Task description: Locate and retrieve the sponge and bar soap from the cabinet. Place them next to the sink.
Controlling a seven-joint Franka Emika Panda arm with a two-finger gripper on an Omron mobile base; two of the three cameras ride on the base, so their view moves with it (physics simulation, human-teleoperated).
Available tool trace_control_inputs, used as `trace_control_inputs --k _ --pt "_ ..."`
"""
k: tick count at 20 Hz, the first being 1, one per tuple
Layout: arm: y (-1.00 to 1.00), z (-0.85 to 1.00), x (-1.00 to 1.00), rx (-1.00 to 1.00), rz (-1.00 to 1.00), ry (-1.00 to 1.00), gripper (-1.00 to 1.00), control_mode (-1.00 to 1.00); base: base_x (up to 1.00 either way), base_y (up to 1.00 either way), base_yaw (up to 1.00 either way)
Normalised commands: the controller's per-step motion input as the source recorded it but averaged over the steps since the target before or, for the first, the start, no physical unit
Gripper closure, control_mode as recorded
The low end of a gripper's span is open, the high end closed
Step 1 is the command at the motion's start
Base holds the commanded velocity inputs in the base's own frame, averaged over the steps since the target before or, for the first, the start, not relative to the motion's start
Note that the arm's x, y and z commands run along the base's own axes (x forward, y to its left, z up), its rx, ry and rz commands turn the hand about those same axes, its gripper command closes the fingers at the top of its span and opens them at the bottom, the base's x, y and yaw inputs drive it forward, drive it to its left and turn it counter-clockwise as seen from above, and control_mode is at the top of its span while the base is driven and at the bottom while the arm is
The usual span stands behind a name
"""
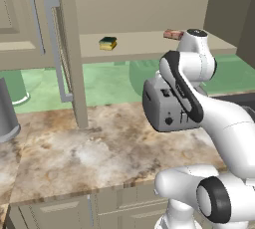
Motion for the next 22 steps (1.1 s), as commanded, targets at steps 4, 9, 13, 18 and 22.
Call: trace_control_inputs --k 4,9,13,18,22 --pt "0.00 0.00 -0.03 0.00 0.00 0.00 -1.00 -1.00 0.00 0.00 0.00" --pt "0.00 0.00 0.00 0.00 0.00 0.01 -1.00 -1.00 0.00 0.00 0.00" --pt "0.19 0.21 -0.02 0.00 -0.03 -0.09 -1.00 -1.00 0.00 0.00 0.00" --pt "0.35 0.27 -0.05 0.00 -0.06 -0.19 -1.00 -1.00 0.00 0.00 0.00" --pt "0.32 0.19 0.00 0.00 -0.05 -0.16 -1.00 -1.00 0.00 0.00 0.00"
